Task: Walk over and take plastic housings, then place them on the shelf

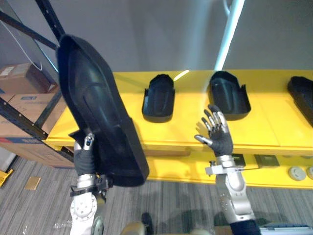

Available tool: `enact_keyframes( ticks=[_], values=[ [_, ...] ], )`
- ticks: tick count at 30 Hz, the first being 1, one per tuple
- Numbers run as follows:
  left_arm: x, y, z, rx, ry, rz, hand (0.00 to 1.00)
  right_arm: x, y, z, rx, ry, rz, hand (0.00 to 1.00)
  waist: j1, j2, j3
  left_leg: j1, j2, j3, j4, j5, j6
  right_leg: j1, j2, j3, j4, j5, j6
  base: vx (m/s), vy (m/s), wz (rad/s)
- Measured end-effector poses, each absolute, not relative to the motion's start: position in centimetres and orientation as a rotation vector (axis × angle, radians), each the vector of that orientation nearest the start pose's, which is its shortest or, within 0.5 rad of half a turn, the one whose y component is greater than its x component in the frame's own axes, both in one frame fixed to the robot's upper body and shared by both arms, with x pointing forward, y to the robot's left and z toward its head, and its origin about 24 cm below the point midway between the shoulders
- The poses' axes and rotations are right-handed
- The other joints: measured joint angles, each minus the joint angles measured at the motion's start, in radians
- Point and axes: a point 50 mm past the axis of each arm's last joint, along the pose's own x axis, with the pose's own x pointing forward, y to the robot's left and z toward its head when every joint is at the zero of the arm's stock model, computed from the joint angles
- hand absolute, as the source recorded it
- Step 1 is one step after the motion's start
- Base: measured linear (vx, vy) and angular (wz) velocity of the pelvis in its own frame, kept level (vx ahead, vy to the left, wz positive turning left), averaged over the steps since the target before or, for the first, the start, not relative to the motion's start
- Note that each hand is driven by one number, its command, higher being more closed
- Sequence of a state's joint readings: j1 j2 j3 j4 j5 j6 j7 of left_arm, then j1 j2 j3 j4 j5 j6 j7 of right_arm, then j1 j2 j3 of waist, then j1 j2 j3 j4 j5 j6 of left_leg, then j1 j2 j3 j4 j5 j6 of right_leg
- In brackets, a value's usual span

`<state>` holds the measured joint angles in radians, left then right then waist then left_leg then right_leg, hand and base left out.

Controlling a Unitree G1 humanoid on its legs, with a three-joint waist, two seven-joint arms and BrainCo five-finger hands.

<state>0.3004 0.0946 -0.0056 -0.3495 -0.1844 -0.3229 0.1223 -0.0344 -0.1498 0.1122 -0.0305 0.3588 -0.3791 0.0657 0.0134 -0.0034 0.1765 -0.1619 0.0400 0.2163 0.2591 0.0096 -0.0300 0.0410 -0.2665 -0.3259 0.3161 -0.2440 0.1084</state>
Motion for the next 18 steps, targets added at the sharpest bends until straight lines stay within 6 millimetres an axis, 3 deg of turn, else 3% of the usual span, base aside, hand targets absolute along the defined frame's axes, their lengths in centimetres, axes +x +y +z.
enact_keyframes(
  ticks=[1, 3, 4, 6, 7, 8, 10, 12, 13, 14, 16, 18],
  values=[
    [18.7, 18.2, 8.9, -0.095, -0.374, 0.158, 1.00, 25.2, -15.1, 8.9, 0.219, -0.410, 0.153, 0.00, -0.002, 0.001, 0.000, -0.005, 0.025, -0.006, 0.035, -0.004, -0.004, 0.000, -0.002, 0.008, 0.003, 0.002, 0.000, -0.02, 0.084, -0.42],
    [18.6, 17.7, 8.7, -0.067, -0.363, 0.117, 1.00, 25.7, -15.0, 8.2, 0.212, -0.377, 0.153, 0.00, -0.007, 0.035, -0.013, 0.032, 0.108, -0.044, 0.081, -0.021, -0.033, -0.006, -0.009, 0.079, 0.017, 0.016, 0.025, 0.02, 0.183, -0.71],
    [18.7, 17.6, 8.6, -0.065, -0.361, 0.110, 1.00, 25.7, -15.1, 8.0, 0.208, -0.369, 0.146, 0.00, -0.008, 0.046, -0.018, 0.046, 0.113, -0.053, 0.074, -0.028, -0.043, -0.010, -0.015, 0.094, 0.016, 0.022, 0.036, 0.05, 0.302, -0.82],
    [18.9, 17.5, 8.4, -0.049, -0.354, 0.085, 1.00, 25.2, -15.5, 6.8, 0.215, -0.321, 0.094, 0.00, -0.025, 0.072, -0.035, 0.105, 0.094, -0.038, 0.002, -0.114, -0.106, -0.022, -0.045, 0.139, -0.006, 0.053, 0.084, 0.05, 0.397, -0.47],
    [19.2, 17.5, 8.4, -0.042, -0.355, 0.068, 1.00, 24.9, -15.5, 6.5, 0.222, -0.312, 0.082, 0.00, -0.032, 0.073, -0.035, 0.115, 0.085, -0.038, -0.019, -0.140, -0.109, -0.021, -0.048, 0.139, -0.013, 0.065, 0.093, 0.03, 0.413, -0.10],
    [20.0, 17.5, 8.4, -0.021, -0.355, 0.027, 1.00, 24.5, -15.3, 5.7, 0.248, -0.284, 0.055, 0.00, -0.033, 0.051, -0.021, 0.126, 0.061, -0.023, -0.029, -0.143, -0.101, -0.020, -0.070, 0.137, -0.025, 0.101, 0.081, -0.02, 0.353, -0.06],
    [20.4, 17.9, 7.9, 0.016, -0.314, 0.004, 1.00, 24.2, -14.3, 5.2, 0.270, -0.263, 0.062, 0.00, -0.031, 0.025, -0.012, 0.131, 0.057, -0.012, -0.044, -0.143, -0.084, -0.027, -0.058, 0.123, -0.050, 0.156, 0.006, -0.04, 0.290, -0.17],
    [20.6, 18.1, 7.3, 0.038, -0.275, -0.031, 1.00, 24.0, -13.3, 5.1, 0.293, -0.261, 0.058, 0.00, -0.034, 0.004, -0.010, 0.135, 0.061, -0.027, -0.058, -0.140, -0.054, -0.021, 0.007, 0.141, -0.050, 0.122, 0.022, -0.01, 0.167, 0.13],
    [20.6, 17.9, 7.0, 0.025, -0.261, -0.041, 1.00, 23.8, -13.3, 5.5, 0.287, -0.275, 0.056, 0.00, -0.036, -0.006, -0.016, 0.142, 0.054, -0.045, -0.083, -0.126, -0.040, -0.006, 0.068, 0.137, -0.067, 0.079, 0.012, 0.00, 0.073, 0.45],
    [20.6, 17.3, 6.9, 0.006, -0.259, -0.054, 1.00, 23.6, -13.7, 6.0, 0.267, -0.299, 0.051, 0.00, -0.037, -0.004, -0.018, 0.141, 0.045, -0.056, -0.092, -0.117, -0.037, 0.005, 0.112, 0.136, -0.103, 0.063, -0.015, 0.00, 0.038, 0.48],
    [20.6, 16.4, 6.8, -0.023, -0.259, -0.064, 1.00, 23.4, -14.1, 5.9, 0.261, -0.296, 0.039, 0.00, -0.039, 0.004, -0.021, 0.133, 0.030, -0.069, -0.094, -0.113, -0.035, 0.026, 0.113, 0.137, -0.147, 0.081, -0.010, 0.01, 0.063, 0.31],
    [20.5, 15.8, 6.9, -0.048, -0.265, -0.068, 1.00, 23.4, -14.3, 5.7, 0.257, -0.280, 0.034, 0.00, -0.037, 0.030, -0.022, 0.126, 0.024, -0.069, -0.122, -0.090, -0.031, 0.025, 0.115, 0.136, -0.179, 0.105, -0.007, 0.01, 0.031, 0.07]
  ],
)
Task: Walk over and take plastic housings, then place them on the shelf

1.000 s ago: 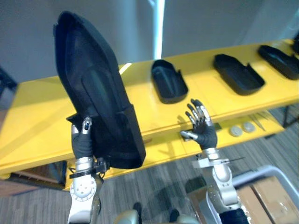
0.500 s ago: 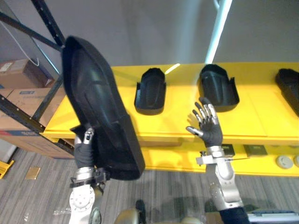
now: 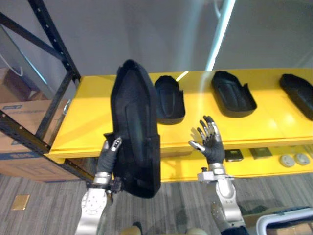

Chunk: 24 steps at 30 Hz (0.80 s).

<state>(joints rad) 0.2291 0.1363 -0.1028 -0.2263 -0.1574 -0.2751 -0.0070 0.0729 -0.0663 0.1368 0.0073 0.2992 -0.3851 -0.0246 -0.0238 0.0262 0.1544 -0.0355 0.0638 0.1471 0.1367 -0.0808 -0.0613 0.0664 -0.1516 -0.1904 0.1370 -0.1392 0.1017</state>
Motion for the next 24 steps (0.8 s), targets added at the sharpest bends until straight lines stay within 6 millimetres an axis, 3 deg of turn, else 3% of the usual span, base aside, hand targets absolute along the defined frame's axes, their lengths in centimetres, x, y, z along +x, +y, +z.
enact_keyframes(
  ticks=[3, 11, 15, 19, 21, 24],
  values=[
    [20.6, 15.6, 7.3, -0.066, -0.285, -0.056, 1.00, 23.3, -14.7, 5.6, 0.201, -0.281, 0.034, 0.00, -0.008, 0.019, 0.000, 0.003, -0.001, 0.002, -0.048, 0.032, -0.003, -0.014, 0.002, 0.002, -0.009, 0.013, 0.001, 0.01, -0.003, -0.01],
    [20.5, 16.4, 7.9, -0.075, -0.317, 0.039, 1.00, 22.8, -16.2, 5.5, 0.185, -0.288, -0.019, 0.00, 0.000, 0.000, 0.014, 0.000, 0.025, 0.007, 0.082, 0.032, -0.001, 0.032, 0.000, 0.045, -0.013, 0.006, -0.010, 0.00, -0.035, -0.15],
    [20.5, 16.5, 8.2, -0.098, -0.329, 0.106, 1.00, 22.8, -16.0, 7.1, 0.176, -0.379, -0.009, 0.00, -0.007, 0.006, 0.033, -0.010, 0.029, 0.002, 0.132, 0.029, -0.004, 0.033, 0.000, 0.068, -0.003, 0.003, -0.015, -0.04, -0.013, -0.15],
    [21.0, 16.8, 8.8, -0.076, -0.359, 0.151, 1.00, 23.8, -15.5, 8.6, 0.170, -0.453, -0.011, 0.00, -0.011, 0.032, 0.022, 0.036, 0.017, 0.007, 0.016, 0.018, -0.011, -0.031, -0.002, 0.115, 0.034, 0.012, 0.000, -0.03, 0.071, -0.32],
    [21.3, 16.7, 9.2, -0.061, -0.374, 0.140, 1.00, 23.7, -15.3, 8.5, 0.188, -0.447, -0.007, 0.00, -0.020, 0.032, 0.022, 0.087, 0.007, 0.007, -0.071, 0.016, -0.014, -0.029, -0.004, 0.114, 0.034, 0.018, 0.010, -0.01, 0.117, -0.11],
    [21.6, 17.1, 9.2, -0.045, -0.351, 0.144, 1.00, 23.3, -14.7, 7.9, 0.206, -0.422, -0.002, 0.00, -0.019, 0.008, 0.025, 0.107, -0.028, 0.017, -0.111, 0.021, -0.001, -0.026, -0.032, 0.115, 0.019, 0.035, 0.028, -0.02, 0.121, -0.07]
  ],
)
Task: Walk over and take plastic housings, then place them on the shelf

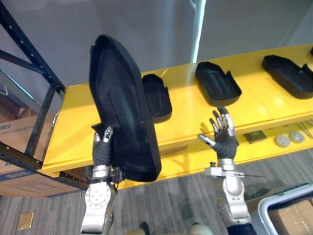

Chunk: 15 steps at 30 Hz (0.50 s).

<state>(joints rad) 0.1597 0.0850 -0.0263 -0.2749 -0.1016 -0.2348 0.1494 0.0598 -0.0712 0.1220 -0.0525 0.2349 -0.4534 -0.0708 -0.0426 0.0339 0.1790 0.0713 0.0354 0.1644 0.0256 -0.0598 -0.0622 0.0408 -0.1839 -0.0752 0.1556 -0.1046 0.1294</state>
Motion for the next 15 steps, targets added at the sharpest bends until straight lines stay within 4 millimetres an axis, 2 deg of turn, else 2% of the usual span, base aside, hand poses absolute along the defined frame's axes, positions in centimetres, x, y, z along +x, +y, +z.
enact_keyframes(
  ticks=[3, 7, 10, 13, 15],
  values=[
    [21.3, 18.5, 8.7, -0.016, -0.311, 0.177, 1.00, 22.9, -13.4, 7.2, 0.234, -0.376, 0.005, 0.00, 0.001, -0.005, 0.001, -0.002, -0.015, 0.010, 0.000, -0.003, 0.013, 0.006, -0.013, -0.004, -0.032, 0.032, -0.003, 0.01, 0.105, -0.07],
    [20.6, 18.9, 8.2, 0.003, -0.276, 0.201, 1.00, 22.9, -12.8, 7.1, 0.248, -0.364, 0.026, 0.00, 0.004, -0.022, -0.006, -0.022, -0.009, 0.012, 0.001, -0.003, 0.013, 0.014, -0.004, -0.008, -0.089, 0.069, -0.004, 0.00, 0.014, -0.01],
    [20.3, 18.9, 8.0, 0.065, -0.259, 0.245, 1.00, 22.7, -13.0, 6.8, 0.237, -0.342, 0.025, 0.00, 0.003, -0.024, -0.006, -0.024, -0.003, 0.011, 0.002, -0.003, 0.013, 0.018, 0.002, -0.009, -0.099, 0.081, -0.006, 0.00, 0.000, 0.00],
    [20.2, 19.8, 8.3, 0.120, -0.269, 0.343, 1.00, 22.5, -13.5, 6.6, 0.212, -0.336, 0.032, 0.00, 0.003, -0.025, -0.007, -0.032, 0.003, 0.010, 0.004, -0.002, 0.012, 0.017, 0.008, -0.010, -0.107, 0.088, -0.011, -0.01, -0.004, 0.01],
    [20.2, 21.5, 8.9, 0.203, -0.281, 0.464, 1.00, 22.6, -14.1, 6.8, 0.200, -0.348, 0.025, 0.00, 0.004, -0.027, -0.006, -0.041, 0.004, 0.008, 0.003, 0.002, 0.010, 0.013, 0.010, -0.015, -0.115, 0.088, -0.010, -0.03, -0.015, 0.04]
  ],
)
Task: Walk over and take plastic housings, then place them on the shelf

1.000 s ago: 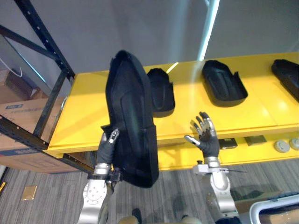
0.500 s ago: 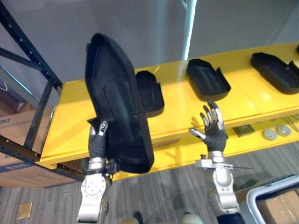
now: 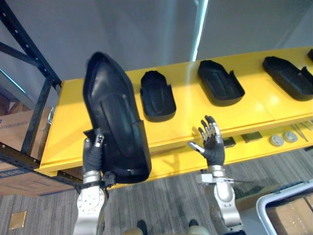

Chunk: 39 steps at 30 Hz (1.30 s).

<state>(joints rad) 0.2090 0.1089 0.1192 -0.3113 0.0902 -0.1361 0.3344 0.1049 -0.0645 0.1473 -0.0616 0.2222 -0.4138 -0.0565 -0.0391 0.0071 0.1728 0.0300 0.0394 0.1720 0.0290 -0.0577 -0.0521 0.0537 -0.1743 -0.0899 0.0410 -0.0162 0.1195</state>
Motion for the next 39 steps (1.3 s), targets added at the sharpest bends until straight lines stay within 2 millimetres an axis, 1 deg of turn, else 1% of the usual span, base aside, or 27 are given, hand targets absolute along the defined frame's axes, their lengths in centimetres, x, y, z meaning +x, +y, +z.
enact_keyframes(
  ticks=[1, 2, 3, 5, 6, 8, 10, 11, 12, 13, 14, 15, 16, 18, 19, 20, 22, 23, 24, 26, 29, 32, 33, 36, 39],
  values=[
    [20.1, 22.6, 9.1, 0.227, -0.283, 0.518, 1.00, 22.6, -14.2, 6.9, 0.192, -0.351, 0.030, 0.00, -0.001, 0.000, 0.000, 0.000, 0.002, 0.000, 0.000, 0.001, -0.002, 0.000, 0.002, 0.000, -0.001, 0.000, 0.000, -0.04, -0.022, -0.01],
    [20.1, 24.0, 9.5, 0.253, -0.295, 0.591, 1.00, 22.5, -14.4, 7.0, 0.181, -0.356, 0.039, 0.00, -0.001, 0.001, 0.000, 0.000, 0.003, 0.000, -0.001, 0.003, -0.003, 0.000, 0.004, 0.000, -0.003, 0.000, 0.000, -0.03, -0.022, -0.02],
    [20.0, 24.6, 9.7, 0.269, -0.298, 0.622, 1.00, 22.5, -14.4, 7.1, 0.176, -0.357, 0.045, 0.00, -0.002, 0.001, 0.001, 0.000, 0.004, 0.001, -0.002, 0.005, -0.003, 0.000, 0.004, 0.000, -0.004, 0.000, 0.000, -0.03, -0.018, 0.00],
    [20.4, 26.9, 10.1, 0.363, -0.285, 0.734, 1.00, 22.5, -14.4, 7.4, 0.182, -0.353, 0.079, 0.00, -0.003, 0.005, 0.002, 0.000, 0.003, 0.002, -0.016, 0.016, -0.004, -0.005, 0.005, 0.001, -0.008, 0.000, 0.000, -0.04, -0.010, 0.00],
    [20.6, 27.4, 10.1, 0.393, -0.275, 0.757, 1.00, 22.5, -14.4, 7.4, 0.182, -0.351, 0.089, 0.00, -0.003, 0.006, 0.001, 0.000, 0.002, 0.003, -0.023, 0.020, -0.004, -0.010, 0.005, 0.002, -0.008, 0.000, 0.000, -0.04, -0.002, -0.03],
    [21.8, 29.1, 9.7, 0.462, -0.220, 0.825, 1.00, 22.5, -13.9, 7.2, 0.194, -0.321, 0.129, 0.00, -0.006, 0.008, 0.003, -0.016, 0.002, 0.006, -0.029, 0.032, -0.004, -0.031, 0.006, 0.004, -0.008, 0.000, 0.001, -0.04, -0.001, -0.02],
    [22.8, 29.9, 9.3, 0.482, -0.178, 0.844, 1.00, 22.4, -13.2, 6.9, 0.193, -0.300, 0.172, 0.00, -0.008, 0.012, 0.005, -0.019, 0.002, 0.009, -0.039, 0.041, -0.006, -0.042, 0.007, 0.007, -0.007, 0.001, 0.002, -0.03, -0.004, -0.03],
    [23.6, 30.2, 9.1, 0.481, -0.157, 0.846, 1.00, 22.3, -12.8, 6.8, 0.194, -0.289, 0.207, 0.00, -0.010, 0.016, 0.007, -0.021, 0.003, 0.010, -0.039, 0.042, -0.007, -0.048, 0.008, 0.009, -0.001, 0.001, 0.002, -0.02, -0.003, -0.04],
    [23.9, 30.4, 9.1, 0.483, -0.151, 0.846, 1.00, 22.3, -12.6, 6.8, 0.202, -0.285, 0.223, 0.00, -0.012, 0.018, 0.009, -0.024, 0.004, 0.013, -0.039, 0.042, -0.007, -0.053, 0.009, 0.010, 0.002, 0.001, 0.002, -0.02, 0.004, -0.06],
    [24.6, 30.7, 9.1, 0.488, -0.141, 0.848, 1.00, 22.4, -12.3, 6.9, 0.212, -0.285, 0.252, 0.00, -0.018, 0.023, 0.014, -0.030, 0.005, 0.025, -0.039, 0.045, -0.007, -0.064, 0.010, 0.012, 0.006, 0.001, 0.002, -0.02, 0.008, -0.10],
    [25.2, 31.0, 9.2, 0.489, -0.133, 0.852, 1.00, 22.4, -12.2, 7.0, 0.216, -0.288, 0.269, 0.00, -0.024, 0.027, 0.022, -0.034, 0.005, 0.030, -0.039, 0.046, -0.007, -0.074, 0.010, 0.016, 0.012, 0.001, 0.002, -0.03, 0.009, -0.11],
    [26.1, 31.4, 9.5, 0.480, -0.122, 0.848, 1.00, 22.6, -12.1, 7.2, 0.211, -0.296, 0.289, 0.00, -0.033, 0.035, 0.042, -0.033, 0.006, 0.031, -0.039, 0.049, -0.007, -0.080, 0.010, 0.019, 0.021, 0.000, 0.002, -0.04, 0.006, -0.13],
    [26.6, 31.5, 9.7, 0.480, -0.121, 0.847, 1.00, 22.6, -12.0, 7.2, 0.207, -0.297, 0.300, 0.00, -0.033, 0.037, 0.049, -0.035, 0.007, 0.032, -0.039, 0.050, -0.007, -0.088, 0.010, 0.024, 0.028, -0.001, 0.001, -0.05, 0.007, -0.19],
    [28.4, 31.8, 10.9, 0.469, -0.130, 0.833, 1.00, 22.9, -11.7, 7.6, 0.203, -0.301, 0.348, 0.00, -0.042, 0.041, 0.075, -0.056, 0.011, 0.045, -0.039, 0.057, -0.007, -0.129, 0.014, 0.041, 0.053, -0.003, -0.002, -0.05, -0.001, -0.17],
    [28.8, 31.8, 11.2, 0.467, -0.134, 0.827, 1.00, 23.0, -11.6, 7.7, 0.198, -0.303, 0.358, 0.00, -0.048, 0.040, 0.081, -0.063, 0.012, 0.047, -0.039, 0.061, -0.008, -0.137, 0.015, 0.041, 0.059, -0.004, -0.003, -0.04, -0.012, -0.03],
    [29.5, 32.0, 11.9, 0.451, -0.139, 0.819, 1.00, 23.1, -11.4, 7.9, 0.198, -0.309, 0.379, 0.00, -0.059, 0.041, 0.101, -0.067, 0.014, 0.049, -0.040, 0.066, -0.009, -0.151, 0.016, 0.043, 0.073, -0.005, -0.004, -0.03, -0.016, -0.09],
    [30.3, 32.1, 12.1, 0.425, -0.120, 0.810, 1.00, 23.1, -11.0, 8.2, 0.200, -0.318, 0.402, 0.00, -0.062, 0.044, 0.121, -0.067, 0.018, 0.056, -0.040, 0.068, -0.012, -0.168, 0.019, 0.057, 0.095, -0.010, -0.008, -0.03, -0.015, -0.15],
    [30.6, 32.2, 12.4, 0.400, -0.112, 0.805, 1.00, 22.9, -10.8, 8.7, 0.195, -0.335, 0.423, 0.00, -0.066, 0.046, 0.132, -0.067, 0.019, 0.059, -0.040, 0.070, -0.014, -0.180, 0.019, 0.061, 0.113, -0.020, -0.010, -0.02, -0.021, -0.05],
    [30.9, 32.4, 12.6, 0.397, -0.101, 0.800, 1.00, 22.7, -10.6, 9.1, 0.198, -0.354, 0.437, 0.00, -0.075, 0.047, 0.135, -0.071, 0.019, 0.058, -0.040, 0.072, -0.016, -0.194, 0.018, 0.062, 0.136, -0.034, -0.007, 0.00, 0.000, 0.00],
    [31.1, 32.7, 12.8, 0.398, -0.079, 0.792, 1.00, 22.5, -10.2, 9.6, 0.202, -0.373, 0.458, 0.00, -0.082, 0.050, 0.137, -0.074, 0.021, 0.059, -0.041, 0.074, -0.020, -0.213, 0.016, 0.064, 0.169, -0.049, -0.014, -0.01, -0.031, 0.01],
    [31.5, 33.2, 13.2, 0.369, -0.054, 0.793, 1.00, 22.4, -10.2, 10.2, 0.205, -0.400, 0.465, 0.00, -0.083, 0.055, 0.146, -0.087, 0.022, 0.061, -0.042, 0.081, -0.024, -0.247, 0.016, 0.066, 0.215, -0.071, -0.017, -0.02, -0.041, 0.02],
    [31.6, 33.7, 13.6, 0.353, -0.037, 0.791, 1.00, 22.4, -10.2, 10.2, 0.206, -0.390, 0.461, 0.00, -0.083, 0.063, 0.163, -0.087, 0.025, 0.065, -0.042, 0.084, -0.027, -0.263, 0.016, 0.068, 0.246, -0.083, -0.022, -0.02, -0.023, -0.01],
    [31.5, 33.9, 13.4, 0.336, -0.020, 0.797, 1.00, 22.4, -10.3, 10.0, 0.203, -0.372, 0.455, 0.00, -0.082, 0.069, 0.168, -0.088, 0.024, 0.070, -0.042, 0.085, -0.029, -0.270, 0.014, 0.068, 0.261, -0.093, -0.020, -0.02, -0.032, -0.04],
    [31.3, 34.4, 13.4, 0.340, -0.007, 0.811, 1.00, 22.2, -10.2, 9.7, 0.196, -0.360, 0.467, 0.00, -0.081, 0.072, 0.170, -0.087, 0.025, 0.076, -0.041, 0.086, -0.031, -0.282, 0.013, 0.070, 0.282, -0.102, -0.022, 0.00, 0.000, 0.00],
    [30.9, 35.0, 13.4, 0.350, -0.001, 0.819, 1.00, 21.7, -10.2, 10.1, 0.193, -0.368, 0.476, 0.00, -0.079, 0.083, 0.176, -0.087, 0.027, 0.079, -0.041, 0.086, -0.031, -0.282, 0.015, 0.068, 0.285, -0.103, -0.023, 0.00, -0.011, -0.01]
  ],
)
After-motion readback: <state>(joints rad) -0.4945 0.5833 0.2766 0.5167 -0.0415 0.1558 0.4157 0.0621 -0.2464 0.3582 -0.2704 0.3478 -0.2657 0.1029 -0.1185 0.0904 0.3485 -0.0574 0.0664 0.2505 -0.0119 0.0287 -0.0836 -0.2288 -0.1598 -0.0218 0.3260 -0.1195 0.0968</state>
